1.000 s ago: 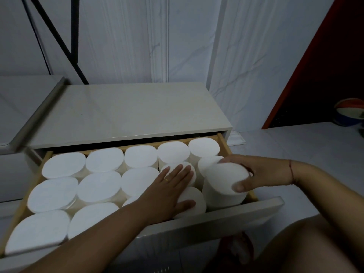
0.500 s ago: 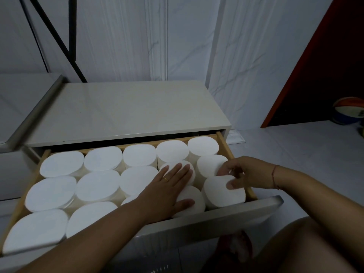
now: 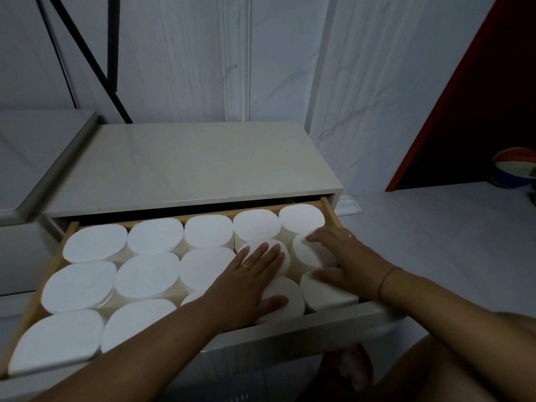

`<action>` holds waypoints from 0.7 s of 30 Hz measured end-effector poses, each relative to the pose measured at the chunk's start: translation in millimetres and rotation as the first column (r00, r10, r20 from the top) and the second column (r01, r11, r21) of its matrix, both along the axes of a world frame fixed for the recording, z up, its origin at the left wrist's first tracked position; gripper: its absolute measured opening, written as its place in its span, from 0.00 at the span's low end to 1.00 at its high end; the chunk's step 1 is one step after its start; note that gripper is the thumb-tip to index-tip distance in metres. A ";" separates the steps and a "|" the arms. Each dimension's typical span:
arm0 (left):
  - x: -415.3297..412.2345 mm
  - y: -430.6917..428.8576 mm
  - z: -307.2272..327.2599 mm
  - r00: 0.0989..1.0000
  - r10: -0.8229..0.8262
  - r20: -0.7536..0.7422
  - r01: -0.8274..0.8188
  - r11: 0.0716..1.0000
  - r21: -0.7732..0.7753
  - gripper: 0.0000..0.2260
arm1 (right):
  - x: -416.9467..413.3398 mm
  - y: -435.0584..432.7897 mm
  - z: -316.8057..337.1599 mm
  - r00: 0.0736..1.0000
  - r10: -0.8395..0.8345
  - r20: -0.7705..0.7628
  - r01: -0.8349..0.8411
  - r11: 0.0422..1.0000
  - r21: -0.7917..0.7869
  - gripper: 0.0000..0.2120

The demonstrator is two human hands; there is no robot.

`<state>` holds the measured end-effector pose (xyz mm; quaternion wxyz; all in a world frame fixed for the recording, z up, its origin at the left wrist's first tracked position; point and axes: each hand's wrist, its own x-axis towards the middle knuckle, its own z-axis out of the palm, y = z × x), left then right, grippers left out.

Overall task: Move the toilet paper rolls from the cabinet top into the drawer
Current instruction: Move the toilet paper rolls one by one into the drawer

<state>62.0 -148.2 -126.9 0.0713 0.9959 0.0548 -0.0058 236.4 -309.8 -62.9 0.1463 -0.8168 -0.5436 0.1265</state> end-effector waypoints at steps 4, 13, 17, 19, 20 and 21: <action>-8.5 8.5 -1.4 0.987 0.156 0.028 -0.156 0.988 -0.007 0.38 | -31.2 13.2 -25.6 0.996 0.084 0.008 -0.083 0.995 -0.055 0.35; -58.2 63.4 4.7 0.985 0.167 -0.040 -0.166 0.986 0.028 0.35 | -31.4 53.6 -66.7 0.940 0.228 0.255 -0.181 0.963 -0.198 0.39; -77.0 78.7 9.8 0.970 0.224 -0.098 -0.218 0.974 0.069 0.37 | -30.3 58.4 -68.5 0.934 0.252 0.252 -0.200 0.956 -0.215 0.38; -79.1 75.4 16.9 0.957 0.246 -0.153 -0.245 0.969 0.020 0.37 | -33.6 57.9 -60.0 0.948 0.231 0.221 -0.174 0.952 -0.251 0.38; -80.6 72.0 22.4 0.951 0.245 -0.187 -0.258 0.965 -0.051 0.38 | -37.7 55.9 -54.5 0.959 0.208 0.193 -0.153 0.952 -0.264 0.38; -83.1 67.6 28.1 0.949 0.232 -0.215 -0.264 0.955 -0.133 0.38 | -44.1 53.0 -46.6 0.970 0.187 0.155 -0.143 0.955 -0.259 0.37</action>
